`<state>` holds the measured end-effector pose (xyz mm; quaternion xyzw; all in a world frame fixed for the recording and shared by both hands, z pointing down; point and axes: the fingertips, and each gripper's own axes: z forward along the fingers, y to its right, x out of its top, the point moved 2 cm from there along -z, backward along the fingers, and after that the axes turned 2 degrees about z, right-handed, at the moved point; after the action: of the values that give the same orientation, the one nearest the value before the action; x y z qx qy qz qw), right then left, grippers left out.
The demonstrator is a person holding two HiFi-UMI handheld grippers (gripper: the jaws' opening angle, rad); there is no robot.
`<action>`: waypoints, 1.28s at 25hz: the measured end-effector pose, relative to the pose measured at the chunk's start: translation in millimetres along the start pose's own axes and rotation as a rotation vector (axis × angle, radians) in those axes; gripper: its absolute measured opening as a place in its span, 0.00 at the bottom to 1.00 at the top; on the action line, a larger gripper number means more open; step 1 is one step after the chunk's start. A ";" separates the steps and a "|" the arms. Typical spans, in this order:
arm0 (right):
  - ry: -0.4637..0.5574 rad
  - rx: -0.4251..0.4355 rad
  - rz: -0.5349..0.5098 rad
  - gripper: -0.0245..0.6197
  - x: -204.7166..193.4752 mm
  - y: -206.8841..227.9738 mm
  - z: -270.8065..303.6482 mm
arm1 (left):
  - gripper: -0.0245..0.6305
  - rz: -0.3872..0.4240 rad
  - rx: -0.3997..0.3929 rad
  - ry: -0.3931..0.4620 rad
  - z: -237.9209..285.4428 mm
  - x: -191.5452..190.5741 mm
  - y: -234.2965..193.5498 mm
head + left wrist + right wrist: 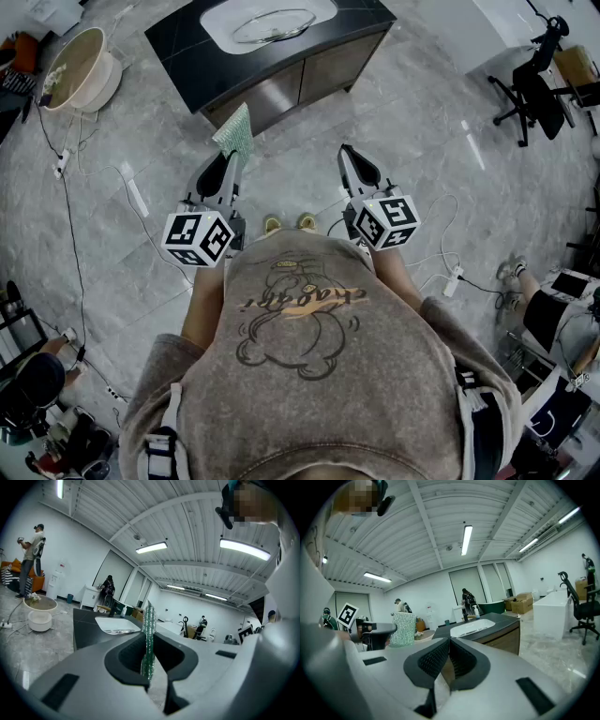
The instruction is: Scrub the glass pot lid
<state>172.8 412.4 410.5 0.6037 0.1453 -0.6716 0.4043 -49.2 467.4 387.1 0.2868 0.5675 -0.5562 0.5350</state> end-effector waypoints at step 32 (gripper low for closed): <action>0.000 -0.030 0.067 0.09 -6.1 37.9 116.4 | 0.13 -0.018 -0.048 -0.002 97.8 13.4 -90.0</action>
<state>119.0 311.2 453.9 0.6019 0.1348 -0.6555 0.4357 -107.4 352.5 422.6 0.2682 0.5827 -0.5476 0.5372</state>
